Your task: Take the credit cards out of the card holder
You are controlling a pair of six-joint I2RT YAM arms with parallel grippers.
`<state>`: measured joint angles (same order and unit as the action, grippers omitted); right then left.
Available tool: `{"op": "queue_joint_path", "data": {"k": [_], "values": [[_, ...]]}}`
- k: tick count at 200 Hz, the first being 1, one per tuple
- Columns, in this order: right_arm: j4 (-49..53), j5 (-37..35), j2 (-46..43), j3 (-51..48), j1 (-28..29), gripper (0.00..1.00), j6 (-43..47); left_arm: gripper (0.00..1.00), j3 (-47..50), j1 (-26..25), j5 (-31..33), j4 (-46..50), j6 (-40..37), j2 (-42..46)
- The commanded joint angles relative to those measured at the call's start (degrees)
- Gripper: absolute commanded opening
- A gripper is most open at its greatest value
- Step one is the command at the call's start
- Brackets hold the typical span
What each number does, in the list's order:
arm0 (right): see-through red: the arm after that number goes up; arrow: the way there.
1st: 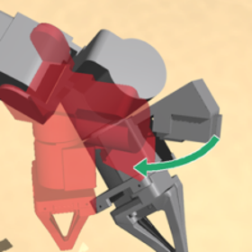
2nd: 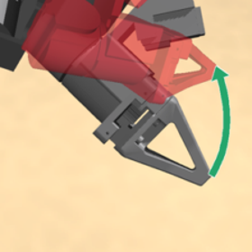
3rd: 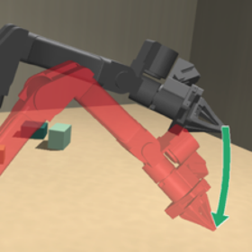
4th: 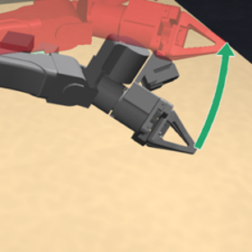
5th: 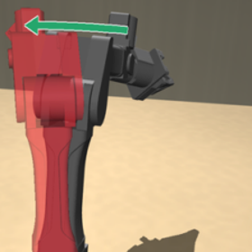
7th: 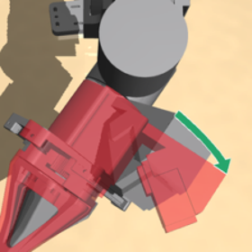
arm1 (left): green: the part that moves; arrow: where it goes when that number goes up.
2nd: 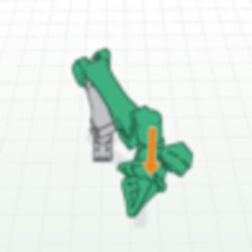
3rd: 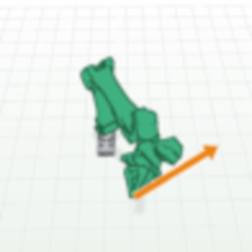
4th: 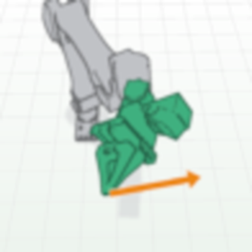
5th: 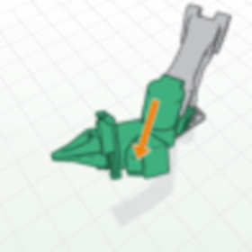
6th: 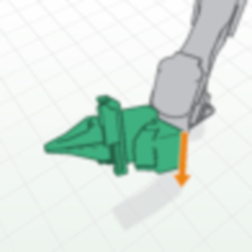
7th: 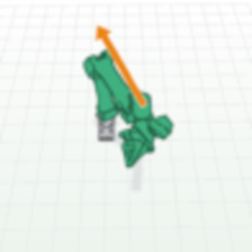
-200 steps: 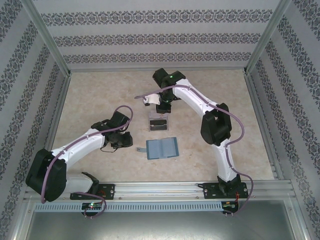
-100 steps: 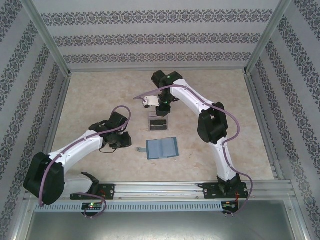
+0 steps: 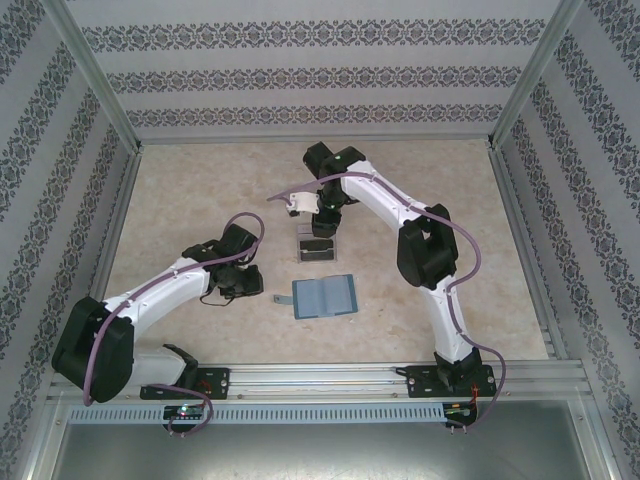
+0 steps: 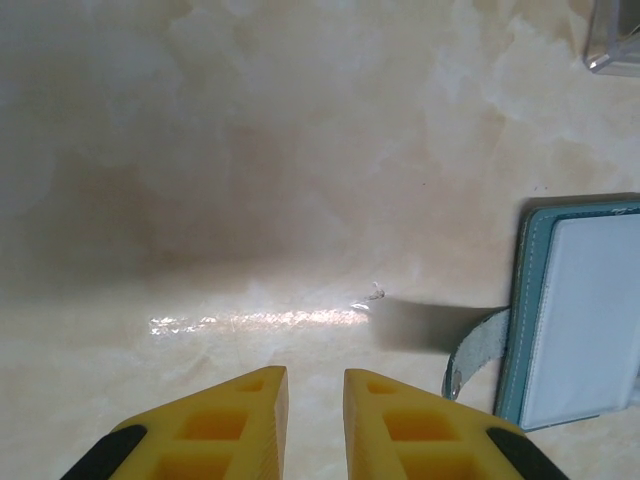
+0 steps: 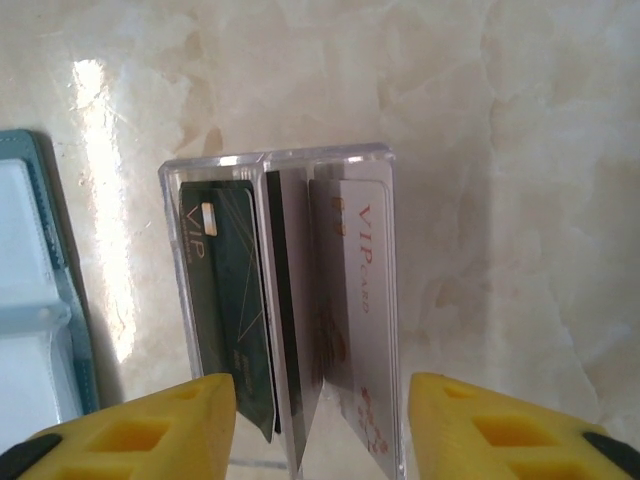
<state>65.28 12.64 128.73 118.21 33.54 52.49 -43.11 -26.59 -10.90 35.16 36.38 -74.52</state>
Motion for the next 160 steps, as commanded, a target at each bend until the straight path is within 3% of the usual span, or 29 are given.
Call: {"op": "queue_joint_path", "data": {"k": [1, 79, 160], "values": [[-2.4, -0.9, -0.9, -0.6, 0.6, 0.54, -0.7, 0.21, -1.4, 0.7, 0.0, -0.5, -0.9, -0.1], [-4.5, -4.6, 2.4, 0.2, 0.2, 0.58, -1.0, 0.21, -0.6, 0.8, 0.0, -0.3, -0.8, 0.9], [-6.6, -6.2, -0.1, 0.2, 0.0, 0.58, -2.6, 0.21, -1.2, 1.1, 0.1, -0.2, -1.2, 0.7]]}}
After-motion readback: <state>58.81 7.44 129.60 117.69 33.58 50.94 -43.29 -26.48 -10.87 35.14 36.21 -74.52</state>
